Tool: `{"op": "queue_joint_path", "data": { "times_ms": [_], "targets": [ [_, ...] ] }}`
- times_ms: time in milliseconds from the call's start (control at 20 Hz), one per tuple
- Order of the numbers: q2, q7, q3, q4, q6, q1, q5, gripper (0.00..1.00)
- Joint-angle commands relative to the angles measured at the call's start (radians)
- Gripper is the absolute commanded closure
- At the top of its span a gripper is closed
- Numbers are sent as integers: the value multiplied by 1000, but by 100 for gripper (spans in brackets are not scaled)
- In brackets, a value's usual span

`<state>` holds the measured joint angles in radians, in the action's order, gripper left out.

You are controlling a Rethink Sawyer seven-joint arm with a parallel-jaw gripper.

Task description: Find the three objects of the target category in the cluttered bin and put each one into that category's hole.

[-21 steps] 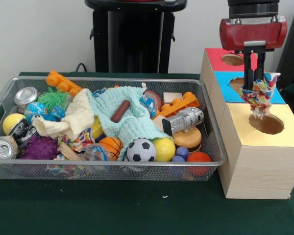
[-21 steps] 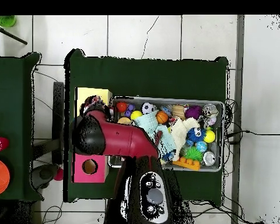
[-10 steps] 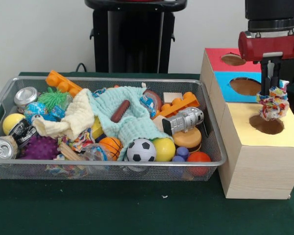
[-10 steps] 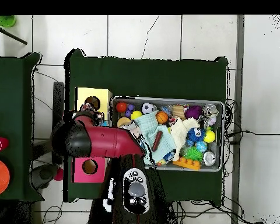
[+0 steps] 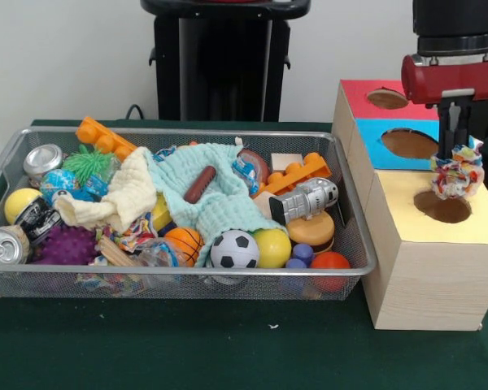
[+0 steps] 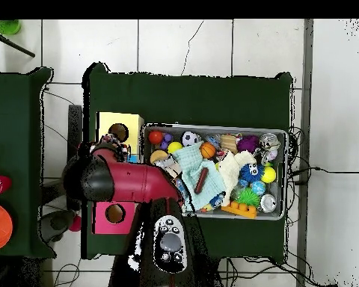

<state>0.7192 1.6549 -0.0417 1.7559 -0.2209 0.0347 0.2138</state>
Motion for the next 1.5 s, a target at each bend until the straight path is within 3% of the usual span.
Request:
{"op": "queue_joint_path", "data": {
  "times_ms": [50,850,1500],
  "targets": [
    [-34,217,43,-13,15,15,21,100],
    [-3,199,140,-96,-2,52,12,100],
    [-11,224,157,-97,-5,73,38,100]
  ]
}}
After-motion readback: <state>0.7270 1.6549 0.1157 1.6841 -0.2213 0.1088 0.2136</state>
